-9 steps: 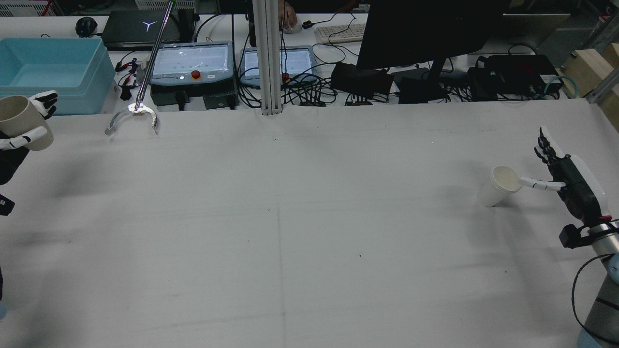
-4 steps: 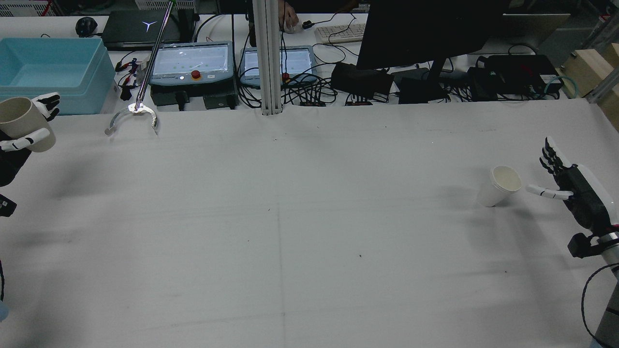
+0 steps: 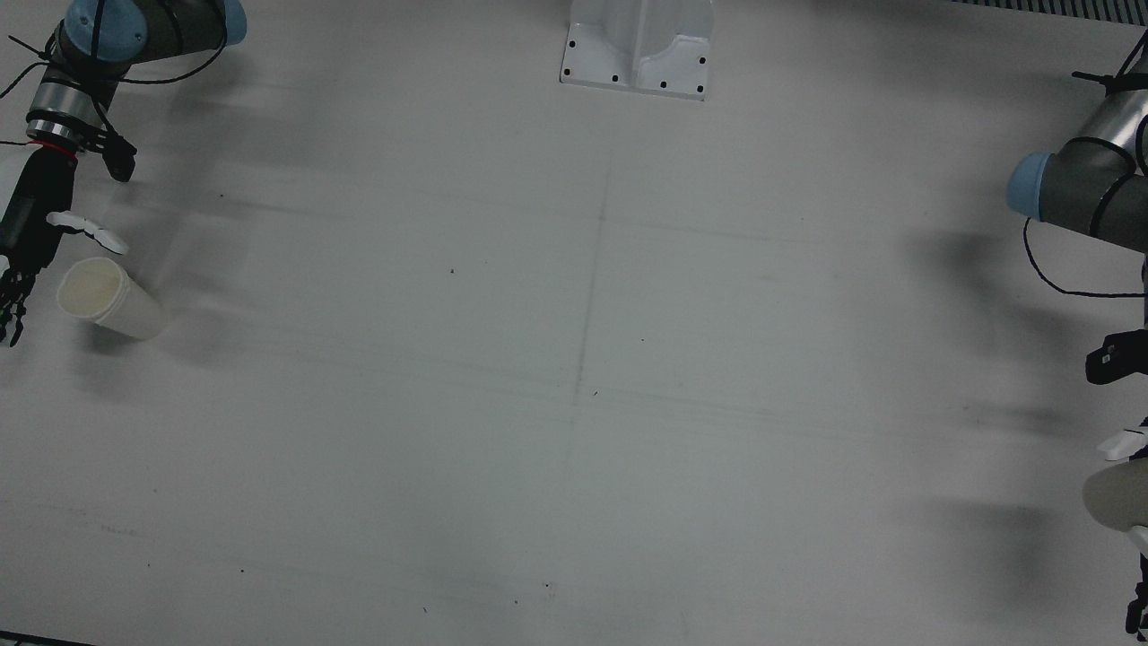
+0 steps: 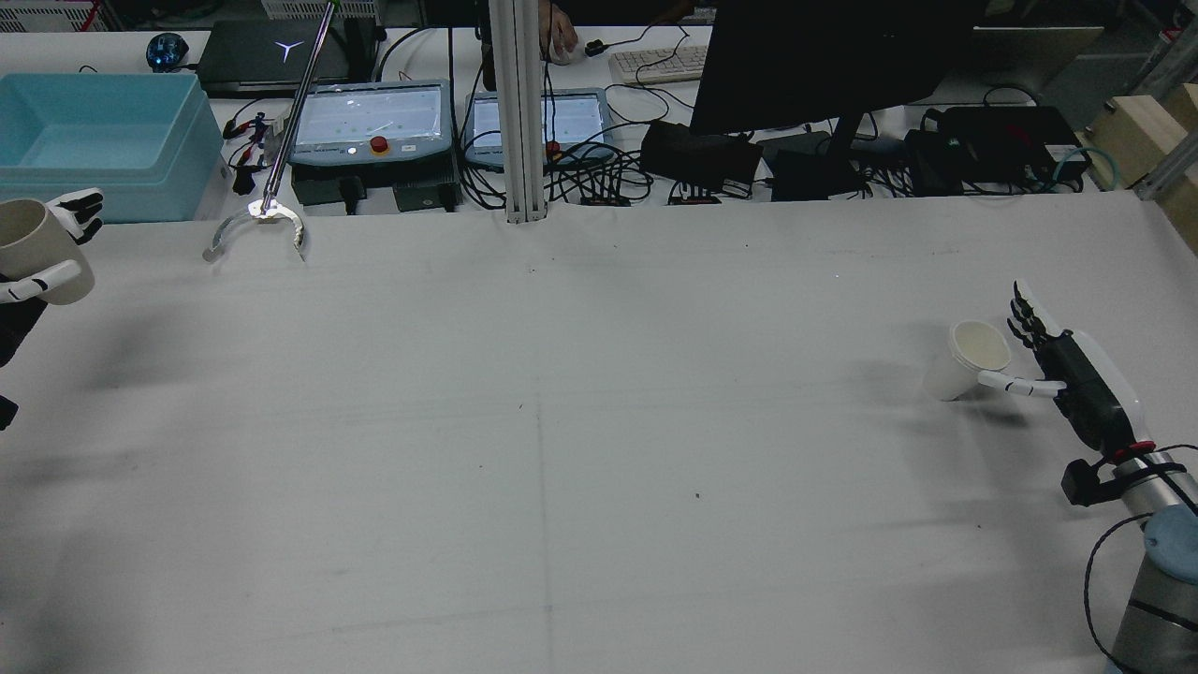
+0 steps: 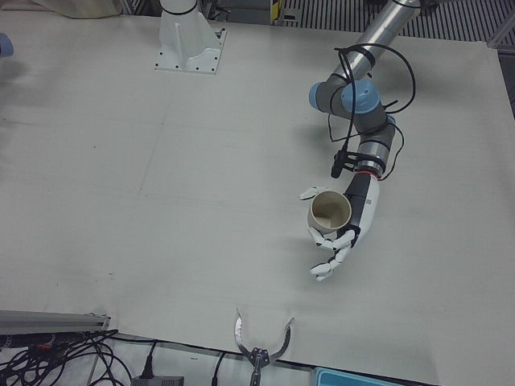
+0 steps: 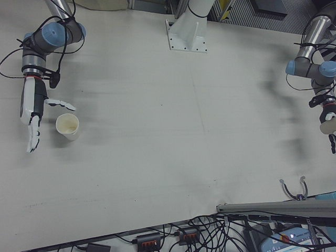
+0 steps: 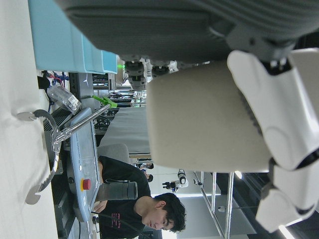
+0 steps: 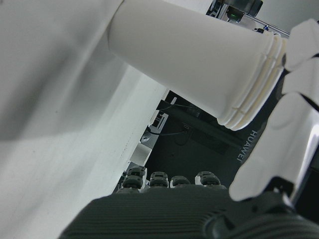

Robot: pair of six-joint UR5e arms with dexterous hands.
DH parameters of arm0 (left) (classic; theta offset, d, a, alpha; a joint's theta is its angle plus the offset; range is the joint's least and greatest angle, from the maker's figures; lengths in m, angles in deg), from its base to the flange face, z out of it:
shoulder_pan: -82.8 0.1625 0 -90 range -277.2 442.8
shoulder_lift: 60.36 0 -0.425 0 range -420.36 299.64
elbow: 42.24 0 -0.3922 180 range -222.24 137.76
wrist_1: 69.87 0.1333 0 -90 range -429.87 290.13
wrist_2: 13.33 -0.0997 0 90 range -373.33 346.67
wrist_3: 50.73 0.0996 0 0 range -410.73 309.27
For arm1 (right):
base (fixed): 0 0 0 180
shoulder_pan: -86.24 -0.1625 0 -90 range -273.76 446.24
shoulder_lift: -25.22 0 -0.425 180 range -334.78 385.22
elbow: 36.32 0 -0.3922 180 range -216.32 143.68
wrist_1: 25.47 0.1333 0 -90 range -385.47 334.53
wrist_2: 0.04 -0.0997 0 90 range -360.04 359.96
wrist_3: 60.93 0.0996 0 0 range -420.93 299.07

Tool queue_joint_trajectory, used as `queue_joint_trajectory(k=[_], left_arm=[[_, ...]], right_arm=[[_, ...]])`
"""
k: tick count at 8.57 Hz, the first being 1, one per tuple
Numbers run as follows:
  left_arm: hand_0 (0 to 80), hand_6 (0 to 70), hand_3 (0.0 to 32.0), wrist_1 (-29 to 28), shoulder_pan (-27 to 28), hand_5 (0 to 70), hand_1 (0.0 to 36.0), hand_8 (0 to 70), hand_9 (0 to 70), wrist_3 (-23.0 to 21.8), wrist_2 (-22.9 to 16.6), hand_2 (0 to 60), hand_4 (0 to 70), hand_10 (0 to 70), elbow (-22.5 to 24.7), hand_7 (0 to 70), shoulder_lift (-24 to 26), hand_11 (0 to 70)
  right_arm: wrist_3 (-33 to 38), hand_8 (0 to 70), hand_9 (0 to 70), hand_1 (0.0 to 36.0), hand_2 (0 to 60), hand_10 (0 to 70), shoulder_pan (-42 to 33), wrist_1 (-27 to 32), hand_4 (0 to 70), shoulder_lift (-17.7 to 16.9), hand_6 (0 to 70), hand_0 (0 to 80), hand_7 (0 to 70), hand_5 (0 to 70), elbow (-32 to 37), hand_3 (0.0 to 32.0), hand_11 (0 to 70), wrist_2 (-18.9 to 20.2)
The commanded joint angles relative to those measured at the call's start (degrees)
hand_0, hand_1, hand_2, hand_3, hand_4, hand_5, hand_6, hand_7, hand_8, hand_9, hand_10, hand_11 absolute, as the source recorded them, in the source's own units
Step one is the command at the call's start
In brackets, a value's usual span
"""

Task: Pour water
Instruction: 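Move the right hand to the side of the white cup, then close the right hand fingers around the white cup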

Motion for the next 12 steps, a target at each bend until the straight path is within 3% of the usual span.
queue_joint_trajectory(k=[1,5,12], left_arm=[[45.6,14.0,0.0,-1.31,-0.18,70.0,8.5,9.9,16.9,0.00,0.01,30.0,57.3,8.5,0.35,23.4,-1.87,12.3],[45.7,13.8,0.0,-2.01,-0.09,70.0,8.5,9.9,16.9,-0.09,0.01,29.4,57.3,8.5,0.00,23.2,-2.22,12.4],[45.9,13.9,0.0,-2.72,0.09,70.0,8.3,9.8,16.7,0.00,0.27,28.9,57.4,8.5,0.26,23.2,-3.63,12.3]], right_arm=[[2.45,2.1,5.4,13.2,15.1,4.5,0.68,-0.01,0.0,3.54,0.0,44.8,0.0,0.0,2.18,0.0,8.1,0.04],[3.25,2.1,5.2,14.5,16.1,4.3,1.99,-0.10,0.3,1.35,0.0,46.0,0.0,0.0,0.24,0.0,7.9,0.13],[2.64,2.6,5.9,17.2,16.7,4.2,3.05,-0.19,2.5,1.79,1.4,47.9,2.2,0.0,1.03,0.0,8.0,0.48]])
